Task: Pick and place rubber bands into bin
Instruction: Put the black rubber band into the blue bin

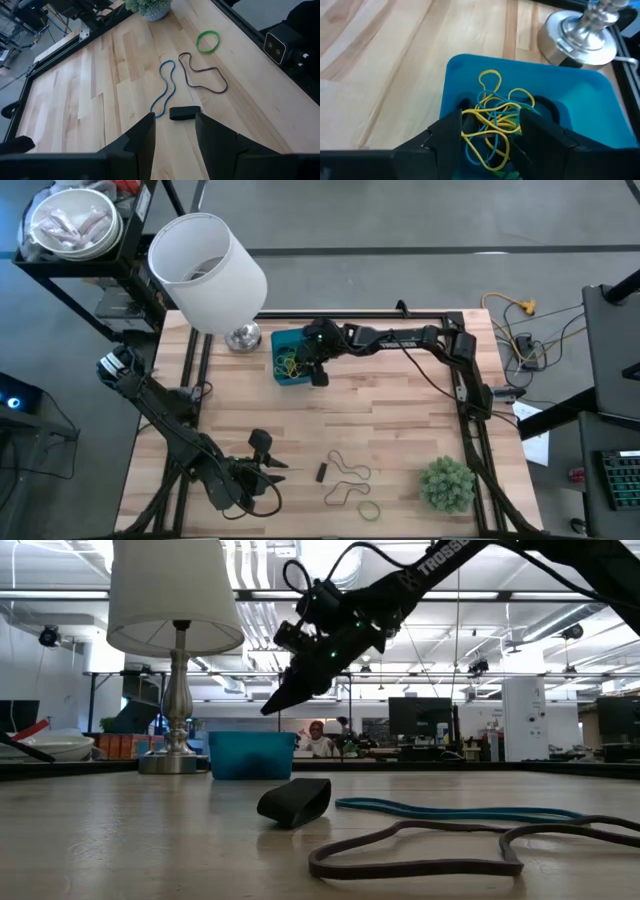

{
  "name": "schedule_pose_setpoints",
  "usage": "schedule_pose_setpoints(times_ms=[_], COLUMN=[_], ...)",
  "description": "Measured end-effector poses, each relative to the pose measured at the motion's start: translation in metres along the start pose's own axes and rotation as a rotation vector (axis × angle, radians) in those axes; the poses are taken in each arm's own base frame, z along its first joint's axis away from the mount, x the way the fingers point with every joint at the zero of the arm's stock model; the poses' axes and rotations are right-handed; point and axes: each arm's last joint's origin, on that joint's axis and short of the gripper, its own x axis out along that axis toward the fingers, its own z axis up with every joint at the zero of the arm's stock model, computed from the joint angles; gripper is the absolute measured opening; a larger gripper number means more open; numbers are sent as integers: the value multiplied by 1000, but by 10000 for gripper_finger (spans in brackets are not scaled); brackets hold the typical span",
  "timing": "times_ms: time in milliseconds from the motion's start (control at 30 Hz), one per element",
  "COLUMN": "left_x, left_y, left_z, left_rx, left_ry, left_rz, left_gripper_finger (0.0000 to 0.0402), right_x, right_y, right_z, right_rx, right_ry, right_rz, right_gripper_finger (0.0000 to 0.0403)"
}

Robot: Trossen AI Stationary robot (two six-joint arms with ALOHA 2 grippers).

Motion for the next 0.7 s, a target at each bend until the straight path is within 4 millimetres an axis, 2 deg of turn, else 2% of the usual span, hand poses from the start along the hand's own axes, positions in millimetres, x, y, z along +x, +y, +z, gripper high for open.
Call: schedule_pose_setpoints(times_ms=[200,500,700], left_x=[0,3,10], left_y=[0,4,7], left_z=[0,2,0], left_rx=[0,-15,-18], left_ry=[0,-14,-11], left_rz=[1,18,35], left_gripper_finger=[125,125,125], right_x=[-34,-103,-132], right_y=[15,61,91], right_z=[22,59,63], right_rx=[-11,-62,-106], right_ry=[17,36,17], right_rz=[53,138,183], right_gripper_finger=[196,196,196])
